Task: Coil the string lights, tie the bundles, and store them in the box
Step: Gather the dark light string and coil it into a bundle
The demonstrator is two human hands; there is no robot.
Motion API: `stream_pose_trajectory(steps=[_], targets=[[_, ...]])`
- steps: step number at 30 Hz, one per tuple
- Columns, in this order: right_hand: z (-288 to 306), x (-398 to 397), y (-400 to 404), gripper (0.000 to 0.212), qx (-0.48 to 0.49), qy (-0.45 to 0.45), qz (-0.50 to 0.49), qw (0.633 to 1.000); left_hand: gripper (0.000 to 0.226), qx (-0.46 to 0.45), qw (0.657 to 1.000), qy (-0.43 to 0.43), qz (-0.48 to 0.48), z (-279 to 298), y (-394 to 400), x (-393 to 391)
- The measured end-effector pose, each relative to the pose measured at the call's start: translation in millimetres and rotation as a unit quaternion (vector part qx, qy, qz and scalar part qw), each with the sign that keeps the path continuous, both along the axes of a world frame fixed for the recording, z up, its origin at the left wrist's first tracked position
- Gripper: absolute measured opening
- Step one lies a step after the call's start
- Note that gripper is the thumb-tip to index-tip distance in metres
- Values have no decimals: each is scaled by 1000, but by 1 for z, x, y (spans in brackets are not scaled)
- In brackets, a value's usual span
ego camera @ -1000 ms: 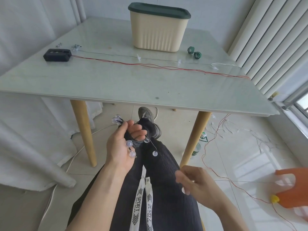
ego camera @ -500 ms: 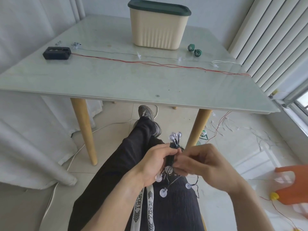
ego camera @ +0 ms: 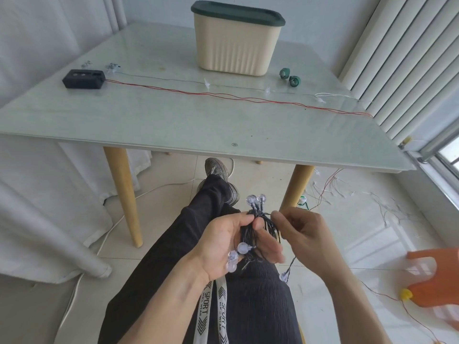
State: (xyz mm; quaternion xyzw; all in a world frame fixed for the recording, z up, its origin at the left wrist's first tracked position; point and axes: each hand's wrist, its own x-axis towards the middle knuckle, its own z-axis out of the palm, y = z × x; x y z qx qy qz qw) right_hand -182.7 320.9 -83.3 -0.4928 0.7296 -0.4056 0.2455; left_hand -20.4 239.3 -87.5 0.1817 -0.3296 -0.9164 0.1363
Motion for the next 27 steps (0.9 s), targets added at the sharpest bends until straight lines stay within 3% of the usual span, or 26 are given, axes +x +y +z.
stream_pose_trajectory(steps=[10, 16, 27], targets=[[-12, 4, 2, 6, -42, -41, 6, 998, 20, 110, 986, 51, 118, 5, 3, -6], [-20, 12, 4, 43, 2, -62, 86, 994, 20, 81, 989, 12, 123, 6, 0, -2], [-18, -1, 8, 24, 51, -100, 84, 990, 41, 22, 998, -6, 54, 0, -3, 2]])
